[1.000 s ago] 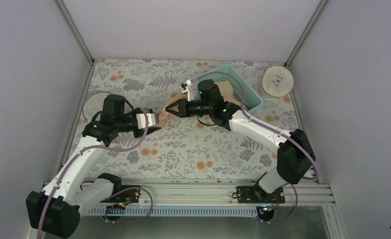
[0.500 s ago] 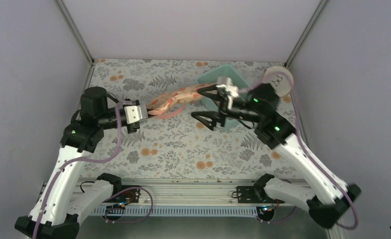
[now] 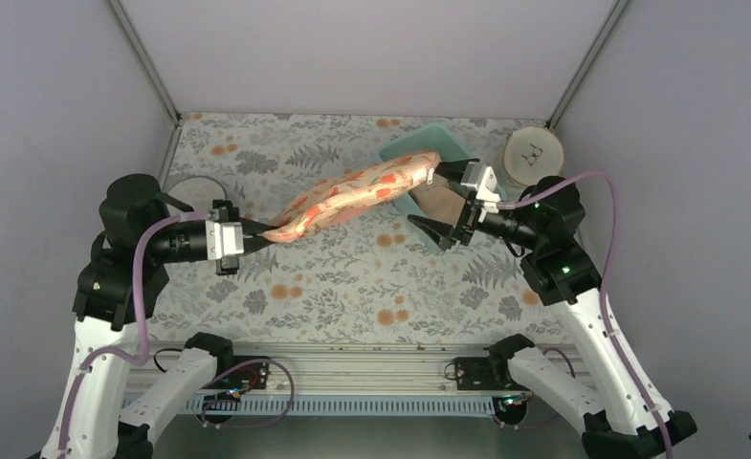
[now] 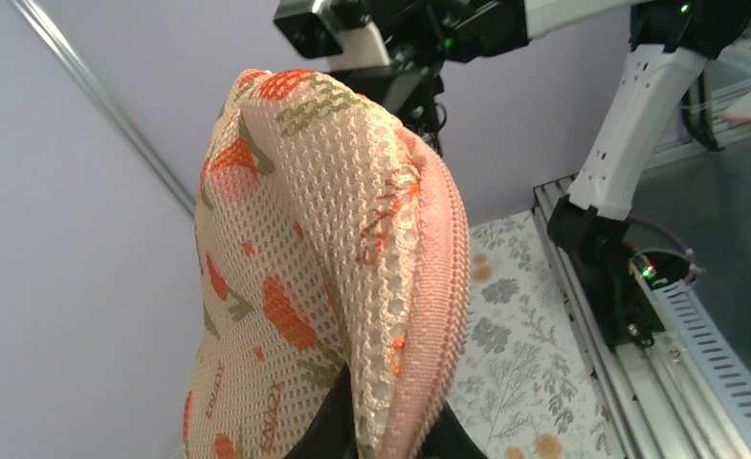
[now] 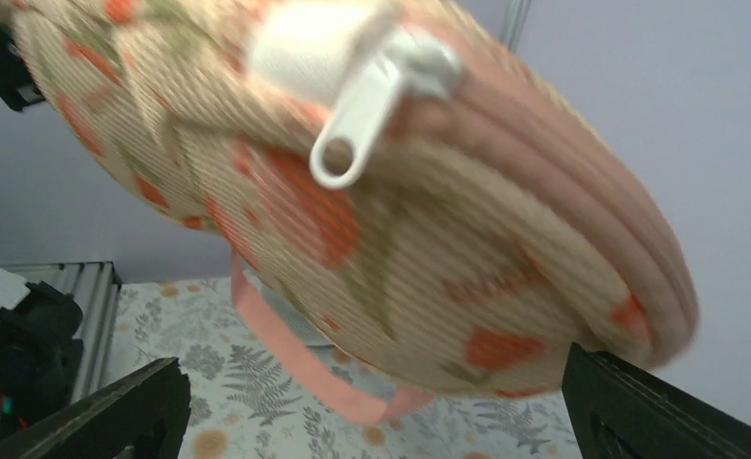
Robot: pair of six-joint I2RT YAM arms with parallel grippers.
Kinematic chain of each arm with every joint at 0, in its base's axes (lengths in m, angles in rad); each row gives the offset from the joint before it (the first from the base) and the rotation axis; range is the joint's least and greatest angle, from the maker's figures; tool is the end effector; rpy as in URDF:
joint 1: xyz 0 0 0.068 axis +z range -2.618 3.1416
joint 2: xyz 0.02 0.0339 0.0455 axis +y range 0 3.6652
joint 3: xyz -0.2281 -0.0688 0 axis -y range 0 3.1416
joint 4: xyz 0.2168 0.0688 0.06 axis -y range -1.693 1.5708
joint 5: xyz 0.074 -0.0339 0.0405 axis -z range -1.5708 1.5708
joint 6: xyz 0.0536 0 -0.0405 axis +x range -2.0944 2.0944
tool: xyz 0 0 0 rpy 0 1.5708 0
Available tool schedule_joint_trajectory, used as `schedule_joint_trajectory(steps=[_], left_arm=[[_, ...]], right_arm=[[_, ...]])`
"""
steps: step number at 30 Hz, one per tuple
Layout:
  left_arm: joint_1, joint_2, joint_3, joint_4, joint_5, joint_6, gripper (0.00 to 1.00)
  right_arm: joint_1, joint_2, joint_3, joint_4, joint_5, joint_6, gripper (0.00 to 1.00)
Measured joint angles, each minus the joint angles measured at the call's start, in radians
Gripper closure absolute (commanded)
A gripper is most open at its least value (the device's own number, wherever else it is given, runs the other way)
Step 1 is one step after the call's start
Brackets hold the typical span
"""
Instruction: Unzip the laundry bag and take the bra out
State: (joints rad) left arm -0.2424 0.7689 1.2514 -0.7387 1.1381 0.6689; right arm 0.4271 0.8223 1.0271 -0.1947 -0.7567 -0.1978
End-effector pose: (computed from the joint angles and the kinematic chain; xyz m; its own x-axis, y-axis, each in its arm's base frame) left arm 0.0986 -0.0745 0.4014 0.3981 0.1694 -0.9016 0.9003 0.1162 0.4194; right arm 0.1466 0.1071 0.3846 0.1910 -0.0701 -0.9791 -0.9062 0.3709 -0.2033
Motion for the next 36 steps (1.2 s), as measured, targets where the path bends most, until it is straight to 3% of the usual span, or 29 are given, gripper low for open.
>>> schedule_joint_trajectory(steps=[12, 14, 15, 20, 22, 23, 25, 26, 28, 30, 36], left_arm=[[0.000, -0.037, 0.003, -0.043, 0.059, -0.015, 0.98], [0.000, -0.042, 0.002, -0.046, 0.066, -0.015, 0.98], [0.000, -0.045, 0.000, -0.046, 0.069, -0.016, 0.98], [0.000, -0.063, -0.034, -0.024, 0.078, -0.049, 0.98], [0.000, -0.073, -0.058, 0.006, 0.074, -0.082, 0.98], [0.001, -0.082, -0.079, 0.030, 0.054, -0.110, 0.93], [0.004, -0.100, -0.124, 0.093, -0.008, -0.175, 0.45], [0.004, -0.113, -0.155, 0.137, -0.064, -0.209, 0.28], [0.004, -0.142, -0.215, 0.186, -0.199, -0.261, 0.09], [0.005, -0.154, -0.255, 0.183, -0.294, -0.243, 0.00], [0.005, -0.149, -0.273, 0.030, -0.381, -0.047, 0.00]], right_arm=[[-0.116, 0.016, 0.034, -0.049, -0.075, -0.100, 0.00], [-0.122, 0.025, 0.053, -0.064, -0.101, -0.114, 0.05], [-0.122, 0.032, 0.066, -0.071, -0.118, -0.120, 0.16], [-0.122, 0.106, 0.146, -0.123, -0.264, -0.161, 0.93], [-0.122, 0.130, 0.158, -0.147, -0.310, -0.175, 0.97], [-0.123, 0.137, 0.157, -0.166, -0.337, -0.177, 0.97], [-0.119, 0.138, 0.146, -0.186, -0.385, -0.179, 0.97], [-0.119, 0.133, 0.138, -0.190, -0.393, -0.179, 0.97], [-0.122, 0.127, 0.121, -0.198, -0.398, -0.176, 0.97], [-0.122, 0.135, 0.116, -0.212, -0.398, -0.174, 0.95], [-0.055, 0.206, 0.108, -0.282, -0.305, -0.175, 0.95]])
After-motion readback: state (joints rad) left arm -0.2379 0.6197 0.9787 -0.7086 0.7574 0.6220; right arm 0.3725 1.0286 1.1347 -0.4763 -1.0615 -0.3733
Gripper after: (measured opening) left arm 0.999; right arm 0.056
